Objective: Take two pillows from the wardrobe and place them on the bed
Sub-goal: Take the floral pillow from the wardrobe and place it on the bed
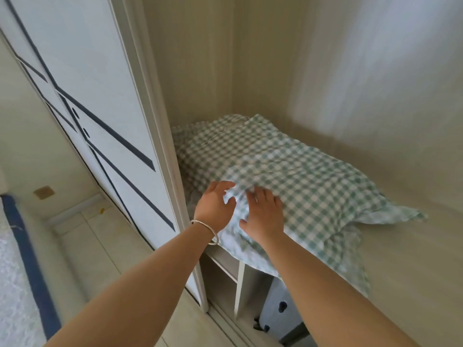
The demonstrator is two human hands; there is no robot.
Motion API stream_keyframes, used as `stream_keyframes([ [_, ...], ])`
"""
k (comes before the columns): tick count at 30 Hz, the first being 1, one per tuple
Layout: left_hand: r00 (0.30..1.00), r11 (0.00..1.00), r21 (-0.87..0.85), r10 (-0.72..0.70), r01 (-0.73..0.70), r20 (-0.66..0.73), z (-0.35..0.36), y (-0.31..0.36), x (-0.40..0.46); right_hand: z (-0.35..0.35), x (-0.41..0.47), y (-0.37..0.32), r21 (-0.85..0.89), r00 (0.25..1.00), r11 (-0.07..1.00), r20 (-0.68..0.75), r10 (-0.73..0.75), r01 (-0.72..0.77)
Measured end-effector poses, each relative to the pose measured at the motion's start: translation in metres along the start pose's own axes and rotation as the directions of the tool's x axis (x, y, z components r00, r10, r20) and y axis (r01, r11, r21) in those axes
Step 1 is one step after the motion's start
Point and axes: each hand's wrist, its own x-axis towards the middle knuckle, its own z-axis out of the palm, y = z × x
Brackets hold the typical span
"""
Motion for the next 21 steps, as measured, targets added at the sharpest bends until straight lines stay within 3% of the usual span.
stream_keyframes([
  [3,0.999,0.998,-0.044,-0.045,0.045,0.010,0.009,-0.012,0.014,0.009,0.024,-0.013,-0.112,0.999,0.993,0.038,0.037,-0.032],
  [7,0.992,0.989,-0.088,-0.122,0.120,-0.020,0.018,-0.022,0.030,0.013,0.042,-0.024,-0.413,0.990,0.910,0.114,0.079,-0.025],
  [9,0.992,0.990,-0.068,-0.123,0.123,0.001,0.022,-0.026,0.034,0.016,0.049,-0.026,-0.458,0.987,0.886,0.098,0.127,-0.069],
  [11,0.994,0.992,-0.060,-0.106,0.107,0.021,0.025,-0.027,0.038,0.012,0.056,-0.025,-0.402,0.972,0.901,0.090,0.216,-0.163],
  [16,0.996,0.992,-0.085,-0.091,0.092,0.014,0.024,-0.028,0.046,0.004,0.081,-0.003,-0.142,0.991,0.981,-0.038,0.129,-0.133],
  [21,0.988,0.987,-0.163,-0.030,0.005,-0.152,0.013,-0.011,0.056,-0.073,0.080,0.019,-0.054,0.974,0.975,-0.079,0.212,-0.217],
])
